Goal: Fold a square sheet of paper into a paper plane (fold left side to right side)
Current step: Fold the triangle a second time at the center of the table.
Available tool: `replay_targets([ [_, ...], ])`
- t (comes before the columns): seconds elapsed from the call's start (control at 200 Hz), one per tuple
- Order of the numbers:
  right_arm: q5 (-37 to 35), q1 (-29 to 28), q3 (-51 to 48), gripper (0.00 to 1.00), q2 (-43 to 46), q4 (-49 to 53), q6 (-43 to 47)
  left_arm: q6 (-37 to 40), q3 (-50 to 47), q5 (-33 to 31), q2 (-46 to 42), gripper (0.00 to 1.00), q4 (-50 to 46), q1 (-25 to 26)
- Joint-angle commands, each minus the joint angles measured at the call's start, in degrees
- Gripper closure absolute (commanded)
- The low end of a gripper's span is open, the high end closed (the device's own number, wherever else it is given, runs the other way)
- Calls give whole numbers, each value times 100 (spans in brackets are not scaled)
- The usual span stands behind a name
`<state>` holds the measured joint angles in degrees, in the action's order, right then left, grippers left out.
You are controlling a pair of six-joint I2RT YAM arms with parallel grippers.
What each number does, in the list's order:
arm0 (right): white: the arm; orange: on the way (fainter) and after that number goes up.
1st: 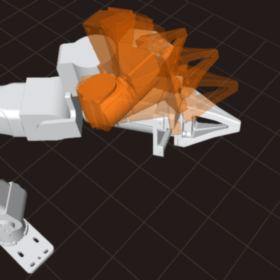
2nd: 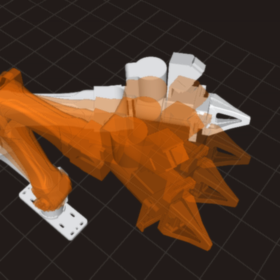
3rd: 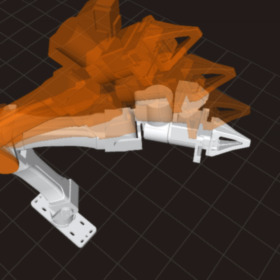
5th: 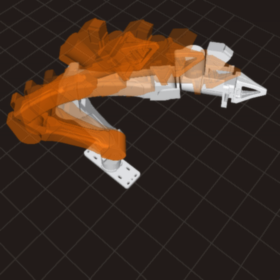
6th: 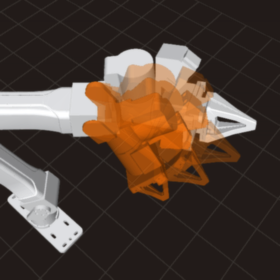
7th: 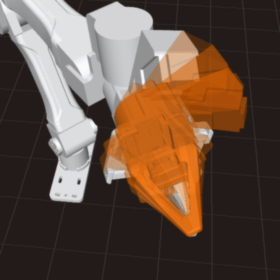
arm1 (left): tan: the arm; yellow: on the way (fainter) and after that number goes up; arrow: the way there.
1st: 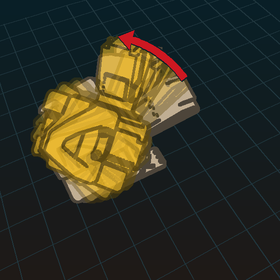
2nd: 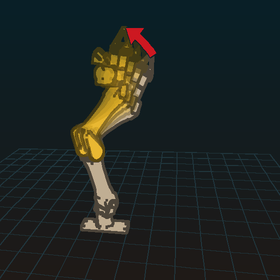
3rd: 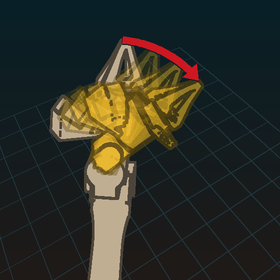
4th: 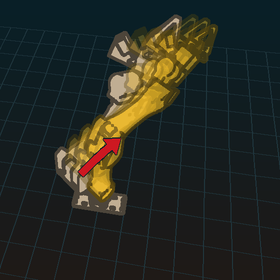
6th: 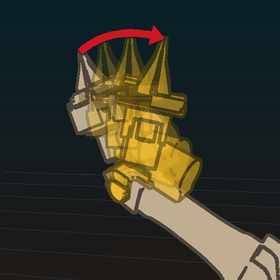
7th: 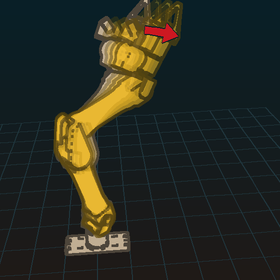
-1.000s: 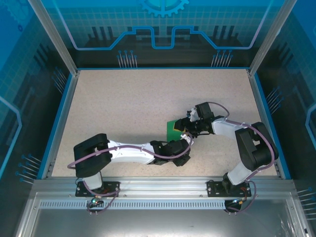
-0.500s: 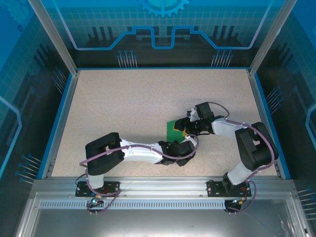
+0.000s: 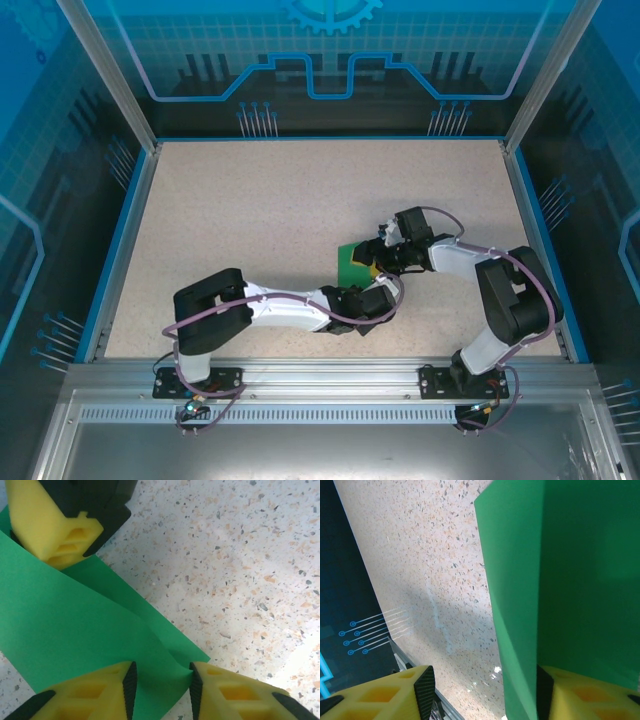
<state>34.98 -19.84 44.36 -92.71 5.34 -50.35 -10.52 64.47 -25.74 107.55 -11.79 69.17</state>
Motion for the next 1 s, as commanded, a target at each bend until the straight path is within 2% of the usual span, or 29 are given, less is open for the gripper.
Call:
replay_targets([
  [0.0, 35, -3, 138, 43, -81, 223, 151, 32, -12, -71, -350, 67, -43, 40],
  [0.62, -35, -38, 274, 43, -107, 370, 339, 2, -204, 94, -554, 100, 36, 28],
  [0.75, -37, -30, 371, 42, -40, 384, 478, -61, -338, 265, -684, 100, 152, -1],
  [0.995, 17, 108, 743, 38, 227, 430, 691, -355, -744, 1232, -1096, 100, 617, -326],
])
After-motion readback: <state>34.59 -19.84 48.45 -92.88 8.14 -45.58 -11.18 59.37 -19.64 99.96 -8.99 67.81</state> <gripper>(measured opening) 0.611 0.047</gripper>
